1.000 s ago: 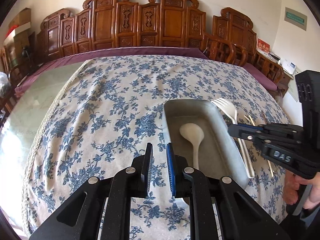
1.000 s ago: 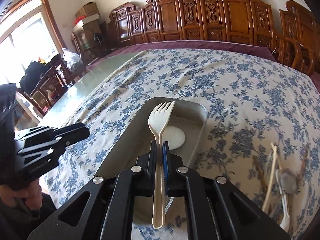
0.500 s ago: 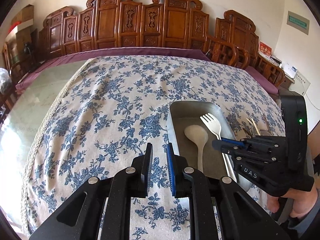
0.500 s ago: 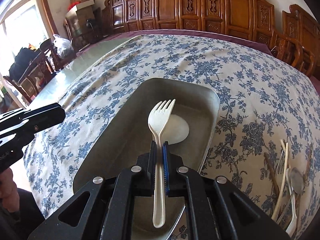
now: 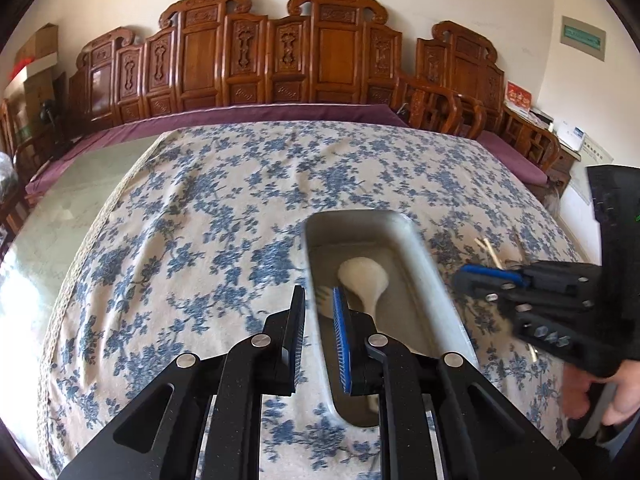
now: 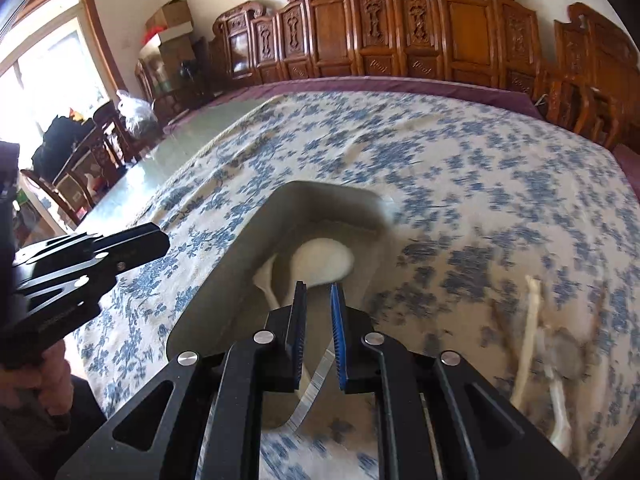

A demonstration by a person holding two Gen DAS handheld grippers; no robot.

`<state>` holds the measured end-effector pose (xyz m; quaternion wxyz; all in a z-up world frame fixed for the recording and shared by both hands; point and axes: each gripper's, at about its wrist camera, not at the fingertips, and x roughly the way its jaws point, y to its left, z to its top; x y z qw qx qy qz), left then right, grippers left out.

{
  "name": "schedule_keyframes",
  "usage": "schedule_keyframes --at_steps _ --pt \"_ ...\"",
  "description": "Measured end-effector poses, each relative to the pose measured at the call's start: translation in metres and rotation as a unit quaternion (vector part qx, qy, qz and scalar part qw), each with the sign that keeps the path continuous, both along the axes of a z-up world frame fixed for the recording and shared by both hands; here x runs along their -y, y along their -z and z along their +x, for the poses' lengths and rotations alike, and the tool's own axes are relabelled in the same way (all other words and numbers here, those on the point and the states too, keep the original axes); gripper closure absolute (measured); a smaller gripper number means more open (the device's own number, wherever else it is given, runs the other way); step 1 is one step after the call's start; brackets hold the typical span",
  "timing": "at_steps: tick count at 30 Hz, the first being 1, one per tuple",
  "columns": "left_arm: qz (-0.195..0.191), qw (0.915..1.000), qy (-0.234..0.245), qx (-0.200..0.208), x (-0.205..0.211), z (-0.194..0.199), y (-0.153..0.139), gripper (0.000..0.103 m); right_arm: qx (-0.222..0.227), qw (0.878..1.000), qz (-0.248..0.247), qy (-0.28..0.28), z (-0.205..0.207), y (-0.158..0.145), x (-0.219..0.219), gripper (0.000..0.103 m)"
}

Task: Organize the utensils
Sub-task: 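Move the right gripper back to the pile and grasp the metal ladle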

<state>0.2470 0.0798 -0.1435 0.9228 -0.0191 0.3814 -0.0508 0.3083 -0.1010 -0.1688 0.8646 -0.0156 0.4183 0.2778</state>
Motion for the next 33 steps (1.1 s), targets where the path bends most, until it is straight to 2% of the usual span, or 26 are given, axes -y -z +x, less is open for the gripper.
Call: schedule_keyframes --at_steps 2,4,6,8,10,13,14,16,17,24,32,33 --pt "-0.001 1.0 0.008 0.002 0.009 -0.001 -0.001 0.089 0.006 1.0 -0.002 0.007 -0.006 -0.005 0.021 0.089" --pt "-0.001 0.9998 0.017 0.005 0.018 -0.002 -0.002 0.08 0.012 1.0 -0.012 0.019 -0.011 -0.008 0.044 0.089" --pt "-0.002 0.9996 0.028 0.009 0.027 -0.004 -0.003 0.076 0.017 0.999 -0.031 0.037 -0.016 -0.008 0.071 0.089" --pt "-0.005 0.9992 0.037 0.011 0.034 -0.005 -0.003 0.075 0.016 0.997 -0.045 0.054 -0.017 -0.004 0.094 0.089" --pt "-0.006 0.9989 0.046 0.014 0.043 -0.007 -0.003 0.068 0.011 0.996 -0.058 0.074 -0.017 0.001 0.119 0.089" --pt "-0.007 0.9982 0.057 0.016 0.056 -0.009 -0.003 0.067 0.005 0.992 -0.075 0.099 -0.017 0.012 0.151 0.089" --pt "-0.006 0.998 0.061 0.016 0.061 -0.01 -0.002 0.067 0.005 0.991 -0.083 0.105 -0.017 0.016 0.159 0.087" --pt "-0.004 0.9976 0.068 0.016 0.069 -0.012 -0.001 0.067 0.002 0.989 -0.091 0.117 -0.015 0.025 0.174 0.075" --pt "-0.002 0.9973 0.071 0.016 0.073 -0.013 0.0 0.067 -0.003 0.988 -0.093 0.124 -0.013 0.031 0.181 0.075" --pt "0.006 0.9957 0.092 0.011 0.096 -0.018 0.008 0.067 -0.041 0.986 -0.095 0.129 0.004 0.064 0.198 0.075" --pt "0.003 0.9943 0.107 0.007 0.11 -0.021 0.012 0.067 -0.047 0.987 -0.09 0.122 0.019 0.072 0.195 0.076" --pt "0.003 0.9942 0.108 0.007 0.111 -0.021 0.012 0.067 -0.046 0.987 -0.09 0.121 0.019 0.072 0.194 0.079"
